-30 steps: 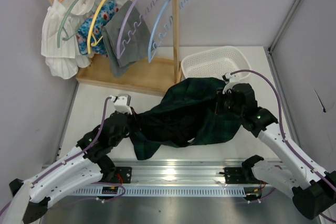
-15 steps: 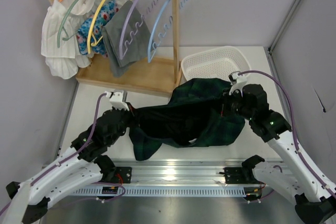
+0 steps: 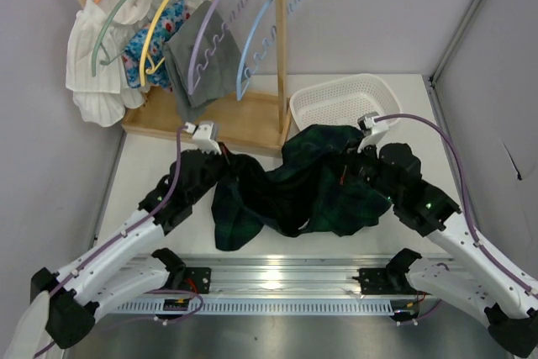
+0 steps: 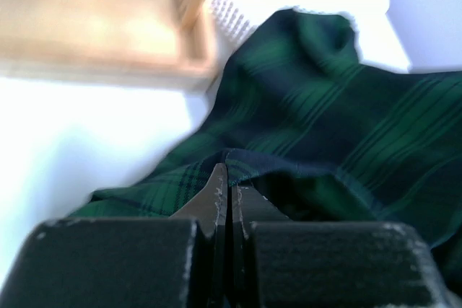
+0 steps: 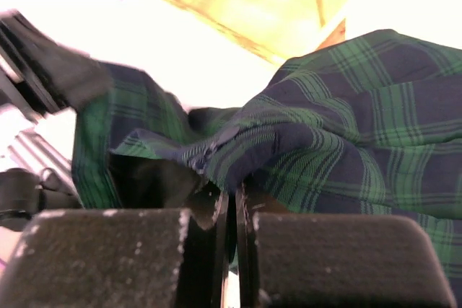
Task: Place the skirt on the hanger
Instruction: Move the skirt to the center of the board
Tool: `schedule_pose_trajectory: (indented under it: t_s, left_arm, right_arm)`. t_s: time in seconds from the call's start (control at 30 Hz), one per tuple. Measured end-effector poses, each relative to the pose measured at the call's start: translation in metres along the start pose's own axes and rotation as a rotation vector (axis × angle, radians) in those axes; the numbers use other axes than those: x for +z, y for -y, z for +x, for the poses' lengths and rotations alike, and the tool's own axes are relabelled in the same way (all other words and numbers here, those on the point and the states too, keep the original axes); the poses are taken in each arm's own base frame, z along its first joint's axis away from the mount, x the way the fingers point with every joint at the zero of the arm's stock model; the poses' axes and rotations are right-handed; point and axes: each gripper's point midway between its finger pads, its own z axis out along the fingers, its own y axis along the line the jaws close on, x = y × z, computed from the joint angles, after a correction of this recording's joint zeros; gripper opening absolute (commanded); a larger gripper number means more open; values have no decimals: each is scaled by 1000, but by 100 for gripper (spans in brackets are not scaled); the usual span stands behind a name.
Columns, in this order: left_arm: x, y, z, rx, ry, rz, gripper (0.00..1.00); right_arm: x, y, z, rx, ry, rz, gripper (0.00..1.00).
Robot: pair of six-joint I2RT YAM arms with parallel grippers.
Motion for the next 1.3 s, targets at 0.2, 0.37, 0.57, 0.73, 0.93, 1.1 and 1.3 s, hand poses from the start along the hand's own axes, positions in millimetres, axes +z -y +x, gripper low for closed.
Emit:
schedule_pose_trajectory:
  t_s: [0.2,0.37,0.57,0.73,0.93,1.1,1.3]
  left_arm:
    - [3,54,-59,47,63,190,10]
    - [-6,45,-45,64,35,174,22]
    - [-18,-10,16,18,-140,-45,70]
    - [-46,-38,43,-84,-177,-151,99]
    - [-66,-51,49,-170,-177,-231,100]
    - [-69,-71,84,-215,-290,-369,98]
    - [-73,-70,118,-250,-359,-387,97]
  right_arm:
    - [6,5,-5,-64,35,91,0]
    - [2,24,2,-65,52,180,0]
    - [7,43,29,-60,-35,264,0]
    - [21,50,48,-36,-107,300,0]
    - [43,65,69,19,-208,361,0]
    - [52,74,70,63,-236,392,0]
    - [56,82,66,92,-241,418,0]
